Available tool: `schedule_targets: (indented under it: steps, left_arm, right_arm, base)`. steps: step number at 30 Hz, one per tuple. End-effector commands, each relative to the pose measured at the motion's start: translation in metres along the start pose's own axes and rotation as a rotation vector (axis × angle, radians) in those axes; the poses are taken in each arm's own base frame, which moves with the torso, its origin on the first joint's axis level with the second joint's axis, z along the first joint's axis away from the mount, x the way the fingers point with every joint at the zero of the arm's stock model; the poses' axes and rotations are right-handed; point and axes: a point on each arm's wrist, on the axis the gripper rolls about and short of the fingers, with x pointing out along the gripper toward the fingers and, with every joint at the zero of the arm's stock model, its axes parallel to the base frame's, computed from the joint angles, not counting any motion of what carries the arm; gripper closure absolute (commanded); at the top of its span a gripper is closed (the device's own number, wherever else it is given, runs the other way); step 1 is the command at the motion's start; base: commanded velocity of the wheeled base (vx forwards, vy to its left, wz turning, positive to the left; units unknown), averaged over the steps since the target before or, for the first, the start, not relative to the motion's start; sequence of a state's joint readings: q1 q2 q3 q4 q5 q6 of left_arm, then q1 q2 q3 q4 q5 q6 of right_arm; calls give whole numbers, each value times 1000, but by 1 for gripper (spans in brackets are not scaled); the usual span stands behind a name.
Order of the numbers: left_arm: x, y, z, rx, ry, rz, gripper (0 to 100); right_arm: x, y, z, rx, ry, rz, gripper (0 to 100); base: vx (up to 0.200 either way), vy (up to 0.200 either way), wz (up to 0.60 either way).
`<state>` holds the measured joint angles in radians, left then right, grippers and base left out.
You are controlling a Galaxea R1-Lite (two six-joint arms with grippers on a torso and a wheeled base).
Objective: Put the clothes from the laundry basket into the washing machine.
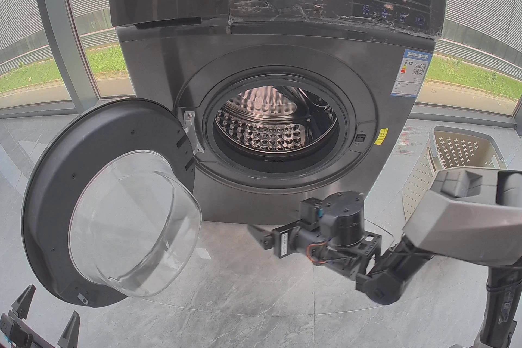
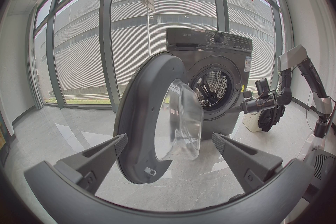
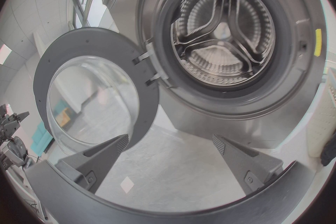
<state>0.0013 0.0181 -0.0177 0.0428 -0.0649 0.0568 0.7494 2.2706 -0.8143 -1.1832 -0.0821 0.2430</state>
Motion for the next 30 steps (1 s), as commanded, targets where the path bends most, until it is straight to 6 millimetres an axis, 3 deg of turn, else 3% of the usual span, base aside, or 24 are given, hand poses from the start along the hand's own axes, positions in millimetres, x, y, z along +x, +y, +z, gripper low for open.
schedule_targets:
  steps: [1, 7, 8, 9, 11, 14, 17, 25, 30]
  left_arm:
    - [0, 0, -5, -2, 0, -1, 0]
    - [0, 0, -5, -3, 0, -1, 0]
    - [0, 0, -5, -3, 0, -1, 0]
    - [0, 0, -5, -3, 0, -2, 0]
    - [0, 0, -5, -3, 0, -2, 0]
    - [0, 0, -5, -3, 0, -2, 0]
    - [0, 0, -5, -8, 0, -2, 0]
    - [0, 0, -5, -3, 0, -1, 0]
    - [0, 0, -5, -2, 0, -1, 0]
  right_arm:
    - [-63, -34, 41, -4, -113, -107, 0]
    - [-127, -60, 64, -22, -252, -189, 0]
    - [-130, -61, 66, -24, -262, -196, 0]
    - [-152, -69, 67, -30, -280, -234, 0]
    - [-176, -72, 67, -38, -297, -262, 0]
    - [-192, -73, 66, -46, -303, -281, 0]
    - [-222, -79, 66, -69, -334, -339, 0]
    - [-262, -70, 51, -110, -339, -352, 0]
    - [-274, -64, 47, -131, -305, -339, 0]
  base:
    - [0, 0, 0]
    - [0, 0, 0]
    - [0, 0, 0]
    - [0, 0, 0]
    - [0, 0, 0]
    - [0, 0, 0]
    - [0, 0, 0]
    - [0, 0, 0]
    - [0, 0, 0]
